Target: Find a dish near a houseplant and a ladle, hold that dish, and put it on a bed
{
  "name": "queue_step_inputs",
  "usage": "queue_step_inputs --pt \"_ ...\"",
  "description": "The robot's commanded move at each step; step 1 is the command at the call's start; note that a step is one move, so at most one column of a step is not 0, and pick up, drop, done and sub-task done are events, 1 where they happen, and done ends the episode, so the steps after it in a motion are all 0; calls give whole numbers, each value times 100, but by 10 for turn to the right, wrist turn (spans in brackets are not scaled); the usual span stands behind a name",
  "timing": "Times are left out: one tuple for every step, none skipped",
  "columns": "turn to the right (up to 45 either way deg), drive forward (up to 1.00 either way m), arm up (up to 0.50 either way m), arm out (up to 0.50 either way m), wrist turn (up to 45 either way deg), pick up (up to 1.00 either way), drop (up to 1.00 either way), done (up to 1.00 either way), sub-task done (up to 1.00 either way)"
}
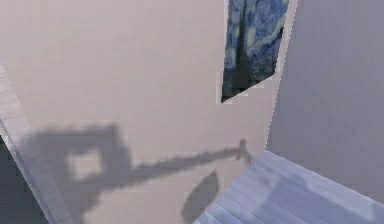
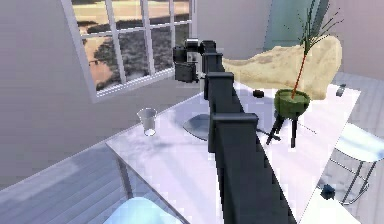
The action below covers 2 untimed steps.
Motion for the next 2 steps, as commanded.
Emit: queue_step_inputs --pt "0 0 -30 0 0 0 0 0 0" --pt "0 0 0 0 0 100 0 0 0"
